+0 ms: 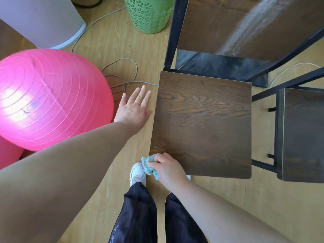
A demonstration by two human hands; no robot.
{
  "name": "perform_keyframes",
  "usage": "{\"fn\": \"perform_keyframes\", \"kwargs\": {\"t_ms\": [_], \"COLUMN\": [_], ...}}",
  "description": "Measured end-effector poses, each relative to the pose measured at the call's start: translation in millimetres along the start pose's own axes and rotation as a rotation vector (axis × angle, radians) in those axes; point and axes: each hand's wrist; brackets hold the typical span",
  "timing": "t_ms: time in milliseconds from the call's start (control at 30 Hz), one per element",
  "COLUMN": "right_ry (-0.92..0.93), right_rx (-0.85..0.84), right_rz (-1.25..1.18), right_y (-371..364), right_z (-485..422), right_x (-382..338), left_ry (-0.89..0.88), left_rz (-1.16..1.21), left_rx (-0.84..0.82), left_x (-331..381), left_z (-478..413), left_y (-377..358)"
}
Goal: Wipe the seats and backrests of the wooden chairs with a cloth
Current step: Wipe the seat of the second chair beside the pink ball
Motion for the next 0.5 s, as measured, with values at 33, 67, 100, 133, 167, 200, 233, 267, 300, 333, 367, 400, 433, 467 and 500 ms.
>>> {"fn": "perform_keyframes", "kwargs": {"t_ms": [33, 67, 100, 133, 167, 200, 233, 267, 300, 333, 367, 400, 433, 467, 500], "right_ry": [-0.018, -0.028, -0.032, -0.036, -0.042, -0.054, -0.072, -0.094, -0.113, -0.156, -0.188, -0.205, -0.222, -0.258, -0.303], "right_rx": [-0.010, -0.020, -0.031, -0.053, -0.079, -0.100, -0.086, -0.052, -0.004, 0.042, 0.140, 0.258, 0.354, 0.415, 0.441], "right_rz": [-0.009, -0.017, -0.024, -0.030, -0.043, -0.069, -0.109, -0.138, -0.151, -0.180, -0.197, -0.190, -0.152, -0.128, -0.093], "right_y": [-3, -7, -9, -10, -8, -5, 3, 13, 27, 45, 65, 88, 110, 134, 155], "right_z": [6, 11, 16, 19, 21, 23, 24, 23, 21, 17, 10, 1, -11, -26, -41], "right_x": [-2, -3, -1, -1, -2, -3, -3, 0, 6, 17, 31, 47, 65, 82, 97], "left_ry": [-0.004, -0.006, -0.008, -0.008, -0.009, -0.012, -0.018, -0.029, -0.041, -0.050, -0.054, -0.055, -0.056, -0.058, -0.061], "left_rz": [-0.008, -0.017, -0.026, -0.034, -0.040, -0.047, -0.058, -0.071, -0.080, -0.087, -0.092, -0.096, -0.100, -0.107, -0.112], "left_rx": [-0.001, -0.001, -0.004, -0.012, -0.019, -0.021, -0.019, -0.013, -0.009, -0.010, -0.014, -0.020, -0.026, -0.030, -0.034], "left_x": [4, 7, 11, 15, 19, 24, 28, 32, 36, 41, 45, 49, 53, 55, 57], "left_z": [0, 0, 0, -1, -3, -5, -7, -11, -14, -17, -20, -23, -26, -29, -32], "left_y": [0, -1, -1, -1, -2, -3, -3, -4, -5, -5, -6, -7, -7, -7, -7]}}
Point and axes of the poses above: each hand's wrist, its own z-axis away from the middle knuckle, its own y-axis out of the back of the hand, x = y × z, and after that the axes turned 5 degrees about y, right-handed
